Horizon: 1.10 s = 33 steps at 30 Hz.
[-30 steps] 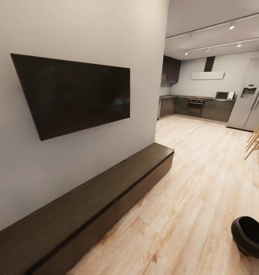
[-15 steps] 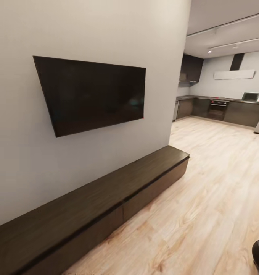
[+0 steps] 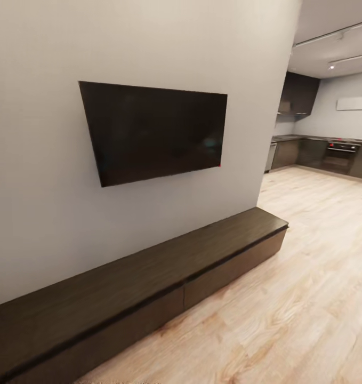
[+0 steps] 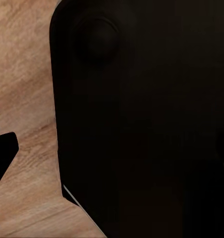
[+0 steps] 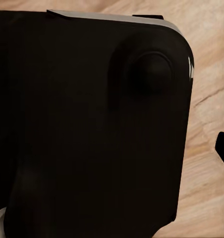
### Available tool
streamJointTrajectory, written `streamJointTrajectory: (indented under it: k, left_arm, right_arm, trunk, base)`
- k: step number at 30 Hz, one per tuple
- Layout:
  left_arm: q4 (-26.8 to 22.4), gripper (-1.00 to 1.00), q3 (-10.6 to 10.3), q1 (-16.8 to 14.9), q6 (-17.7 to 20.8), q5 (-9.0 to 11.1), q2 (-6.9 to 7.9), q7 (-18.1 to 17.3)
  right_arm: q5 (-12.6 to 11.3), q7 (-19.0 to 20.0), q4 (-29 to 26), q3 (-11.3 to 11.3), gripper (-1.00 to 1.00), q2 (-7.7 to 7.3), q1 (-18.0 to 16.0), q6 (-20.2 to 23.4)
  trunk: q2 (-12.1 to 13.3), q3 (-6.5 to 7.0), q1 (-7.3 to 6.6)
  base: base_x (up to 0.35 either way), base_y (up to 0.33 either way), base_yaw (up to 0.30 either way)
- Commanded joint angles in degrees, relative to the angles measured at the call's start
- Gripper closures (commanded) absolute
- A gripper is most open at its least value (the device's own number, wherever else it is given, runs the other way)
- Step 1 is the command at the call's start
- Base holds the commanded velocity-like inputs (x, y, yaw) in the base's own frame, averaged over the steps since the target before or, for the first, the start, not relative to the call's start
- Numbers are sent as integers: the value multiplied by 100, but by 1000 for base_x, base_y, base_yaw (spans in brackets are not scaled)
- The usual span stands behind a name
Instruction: Place each of the two pumpkins and all three candles from the living room inside a cabinet in the living room (use any cabinet), then make sure every cabinet is closed, and position the cauldron so it is next to a table in the living room.
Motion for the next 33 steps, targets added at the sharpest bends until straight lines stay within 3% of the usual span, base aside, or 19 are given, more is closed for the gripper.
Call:
streamJointTrajectory:
  k: [1,22,33]
  left_arm:
    - [-9,-100,3,3,-10,4,0,-2]
    - [-9,-100,-1,3,-24,-1,0,-1]
    - [-9,-100,-14,3,-287,-1,0,0]
  right_arm:
    - [7,2,6,1,-100,0,-3,-18]
    - [7,2,12,1,-100,27,-3,-23]
    - [7,2,17,1,-100,27,-3,-61]
  trunk:
    - [-2,-4,0]
    - [-2,-4,0]
    - [-2,-4,0]
  base:
    - [0,-231,277]
    - [0,-77,277]
    - [9,-57,278]
